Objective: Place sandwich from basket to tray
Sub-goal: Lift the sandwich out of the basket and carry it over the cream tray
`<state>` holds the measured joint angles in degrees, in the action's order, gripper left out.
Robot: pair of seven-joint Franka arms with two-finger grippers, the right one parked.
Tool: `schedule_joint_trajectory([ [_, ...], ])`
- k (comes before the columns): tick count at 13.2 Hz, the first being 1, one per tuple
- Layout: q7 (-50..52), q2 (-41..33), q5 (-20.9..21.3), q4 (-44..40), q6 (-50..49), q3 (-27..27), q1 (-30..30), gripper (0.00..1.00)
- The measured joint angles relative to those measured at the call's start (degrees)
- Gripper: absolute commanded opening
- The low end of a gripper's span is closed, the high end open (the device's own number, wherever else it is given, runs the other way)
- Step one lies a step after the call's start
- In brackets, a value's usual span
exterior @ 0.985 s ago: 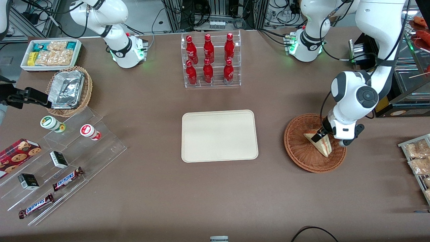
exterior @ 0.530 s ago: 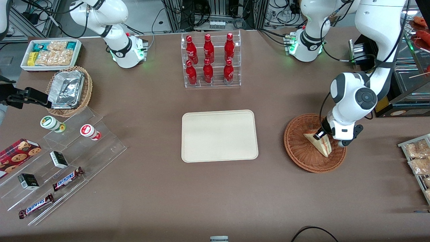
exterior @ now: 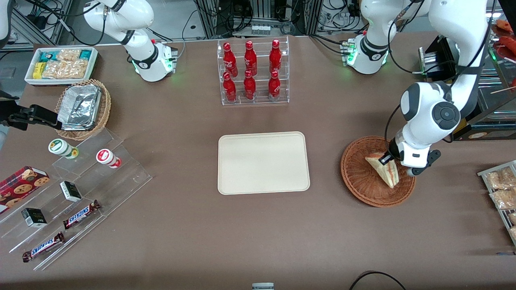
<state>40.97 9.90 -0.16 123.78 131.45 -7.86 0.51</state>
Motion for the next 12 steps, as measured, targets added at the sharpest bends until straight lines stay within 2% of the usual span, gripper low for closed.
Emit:
schedule_joint_trajectory([
  [3, 1.1, -0.38, 0.56, -8.27, -12.04, -0.4, -5.97, 0.0],
  [8, 7.61, 4.8, 0.64, -12.96, -12.82, -0.87, -17.55, 0.0],
  [12, 15.98, 13.24, 0.64, -22.75, -12.72, -0.96, -26.38, 0.0],
])
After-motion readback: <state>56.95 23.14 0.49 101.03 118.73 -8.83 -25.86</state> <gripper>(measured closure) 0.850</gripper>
